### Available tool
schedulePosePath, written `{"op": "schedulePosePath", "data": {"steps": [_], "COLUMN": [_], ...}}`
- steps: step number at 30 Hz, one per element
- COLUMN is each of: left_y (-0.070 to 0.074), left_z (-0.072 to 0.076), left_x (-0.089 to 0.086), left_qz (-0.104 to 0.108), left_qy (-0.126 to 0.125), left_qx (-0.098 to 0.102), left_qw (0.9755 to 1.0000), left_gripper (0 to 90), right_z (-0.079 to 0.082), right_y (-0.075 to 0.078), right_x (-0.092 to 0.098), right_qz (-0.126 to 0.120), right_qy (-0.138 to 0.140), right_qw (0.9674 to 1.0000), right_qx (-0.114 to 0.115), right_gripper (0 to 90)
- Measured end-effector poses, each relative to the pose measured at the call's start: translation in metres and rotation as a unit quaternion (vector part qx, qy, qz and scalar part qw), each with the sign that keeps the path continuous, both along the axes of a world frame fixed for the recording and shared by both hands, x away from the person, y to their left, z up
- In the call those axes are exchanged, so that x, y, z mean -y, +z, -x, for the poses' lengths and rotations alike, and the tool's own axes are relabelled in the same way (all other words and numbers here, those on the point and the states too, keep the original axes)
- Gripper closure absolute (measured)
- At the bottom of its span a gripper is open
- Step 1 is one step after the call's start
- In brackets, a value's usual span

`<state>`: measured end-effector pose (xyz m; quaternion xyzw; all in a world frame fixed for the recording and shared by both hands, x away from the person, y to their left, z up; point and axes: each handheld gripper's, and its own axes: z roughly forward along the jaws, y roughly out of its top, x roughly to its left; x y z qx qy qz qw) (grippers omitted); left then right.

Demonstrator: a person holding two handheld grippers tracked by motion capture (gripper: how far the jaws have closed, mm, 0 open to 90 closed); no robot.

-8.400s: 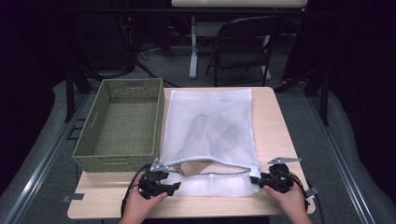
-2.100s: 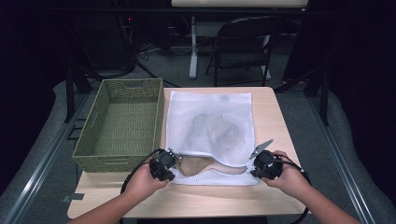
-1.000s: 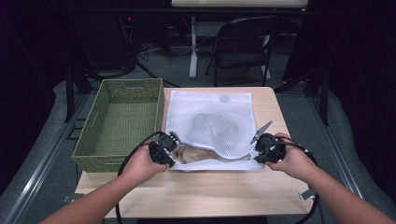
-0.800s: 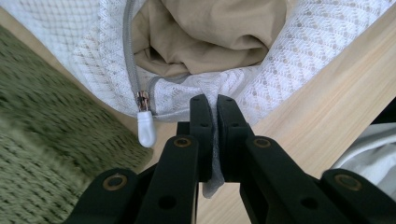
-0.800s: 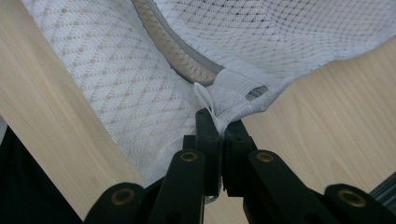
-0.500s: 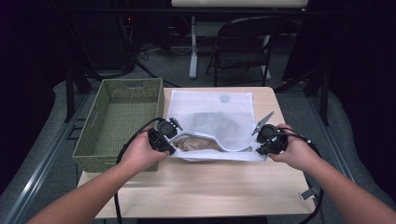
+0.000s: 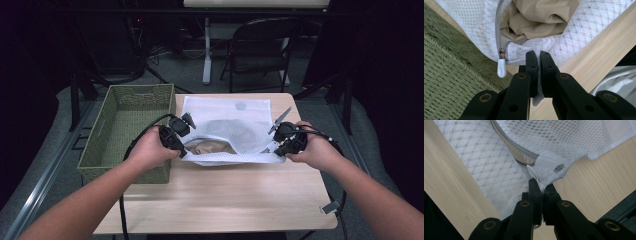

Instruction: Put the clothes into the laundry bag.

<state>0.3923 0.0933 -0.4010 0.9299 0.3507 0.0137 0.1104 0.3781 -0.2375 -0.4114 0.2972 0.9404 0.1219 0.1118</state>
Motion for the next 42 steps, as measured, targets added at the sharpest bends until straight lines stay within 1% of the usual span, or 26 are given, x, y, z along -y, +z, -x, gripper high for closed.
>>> {"op": "schedulePosePath", "data": {"steps": [2,3,8,9,13,14,15,16,17,18,20,21,24,26,27,28,29,30,31,32,33,34,35,37,39,42], "left_y": [0.001,0.002,0.007,0.008,0.014,0.014,0.015,0.016,0.016,0.017,0.017,0.018,0.020,0.023,0.024,0.027,0.028,0.031,0.032,0.035,0.036,0.038,0.041,0.046,0.052,0.062], "left_z": [-0.003,-0.005,-0.011,-0.013,-0.018,-0.019,-0.020,-0.021,-0.022,-0.023,-0.025,-0.027,-0.029,-0.030,-0.031,-0.032,-0.033,-0.034,-0.035,-0.037,-0.038,-0.039,-0.040,-0.043,-0.044,-0.044], "left_x": [0.000,0.000,-0.001,-0.001,-0.001,-0.001,-0.001,0.000,0.001,0.001,0.002,0.002,0.002,0.002,0.001,0.001,0.001,0.000,0.000,0.000,0.000,0.000,-0.001,-0.002,-0.002,-0.003], "left_qz": [-0.001,-0.002,-0.002,-0.001,-0.005,-0.006,-0.011,-0.015,-0.017,-0.024,-0.027,-0.029,-0.025,-0.026,-0.026,-0.025,-0.023,-0.025,-0.021,-0.022,-0.020,-0.023,-0.022,-0.020,-0.020,-0.012], "left_qy": [0.003,0.003,0.008,0.010,0.013,0.013,0.015,0.013,0.013,0.011,0.011,0.011,0.019,0.019,0.018,0.018,0.023,0.021,0.026,0.024,0.027,0.028,0.029,0.032,0.035,0.039], "left_qx": [-0.004,-0.005,-0.016,-0.015,-0.017,-0.015,-0.014,-0.015,-0.016,-0.021,-0.022,-0.025,-0.023,-0.020,-0.017,-0.017,-0.015,-0.013,-0.012,-0.011,-0.005,-0.004,0.001,0.006,0.014,0.029], "left_qw": [1.0000,1.0000,0.9998,0.9998,0.9998,0.9998,0.9997,0.9997,0.9996,0.9994,0.9993,0.9992,0.9992,0.9993,0.9994,0.9994,0.9994,0.9994,0.9994,0.9994,0.9994,0.9993,0.9993,0.9993,0.9991,0.9988], "left_gripper": [86.7,86.7,86.7,86.7,86.6,86.7,86.7,86.8,86.8,86.9,86.8,86.8,86.8,86.8,86.8,86.8,86.8,86.8,86.8,86.8,86.8,86.8,86.8,86.8,86.9,86.9], "right_z": [-0.002,-0.003,-0.007,-0.008,-0.012,-0.013,-0.015,-0.016,-0.017,-0.018,-0.021,-0.022,-0.025,-0.028,-0.029,-0.030,-0.031,-0.032,-0.034,-0.035,-0.036,-0.037,-0.038,-0.040,-0.041,-0.043], "right_y": [0.002,0.002,0.009,0.010,0.018,0.020,0.022,0.023,0.025,0.025,0.028,0.028,0.030,0.032,0.033,0.035,0.036,0.037,0.039,0.040,0.041,0.043,0.044,0.049,0.053,0.060], "right_x": [-0.001,-0.001,-0.004,-0.004,-0.004,-0.004,-0.004,-0.004,-0.004,-0.005,-0.007,-0.007,-0.008,-0.009,-0.009,-0.008,-0.008,-0.008,-0.008,-0.009,-0.009,-0.009,-0.009,-0.011,-0.012,-0.013], "right_qz": [0.003,0.002,0.007,0.005,0.006,0.003,0.004,0.001,0.000,-0.005,0.001,0.005,0.007,0.006,0.001,0.009,0.008,0.004,0.008,0.008,0.008,0.011,0.007,0.009,0.016,0.013], "right_qy": [-0.002,-0.004,-0.019,-0.023,-0.032,-0.036,-0.035,-0.042,-0.041,-0.044,-0.041,-0.040,-0.043,-0.046,-0.050,-0.050,-0.052,-0.055,-0.055,-0.057,-0.059,-0.058,-0.060,-0.059,-0.059,-0.064], "right_qw": [1.0000,1.0000,0.9997,0.9996,0.9993,0.9992,0.9991,0.9989,0.9989,0.9988,0.9988,0.9989,0.9987,0.9986,0.9985,0.9985,0.9983,0.9983,0.9983,0.9982,0.9981,0.9981,0.9981,0.9981,0.9981,0.9979], "right_qx": [-0.006,-0.004,-0.012,-0.016,-0.018,-0.020,-0.024,-0.023,-0.025,-0.022,-0.026,-0.024,-0.024,-0.025,-0.023,-0.023,-0.023,-0.021,-0.021,-0.018,-0.015,-0.016,-0.015,-0.010,-0.004,0.005], "right_gripper": [87.7,87.6,87.7,87.7,87.7,87.7,87.7,87.7,87.7,87.7,87.7,87.7,87.7,87.7,87.7,87.8,87.8,87.8,87.8,87.8,87.8,87.8,87.8,87.8,87.8,87.8]}}
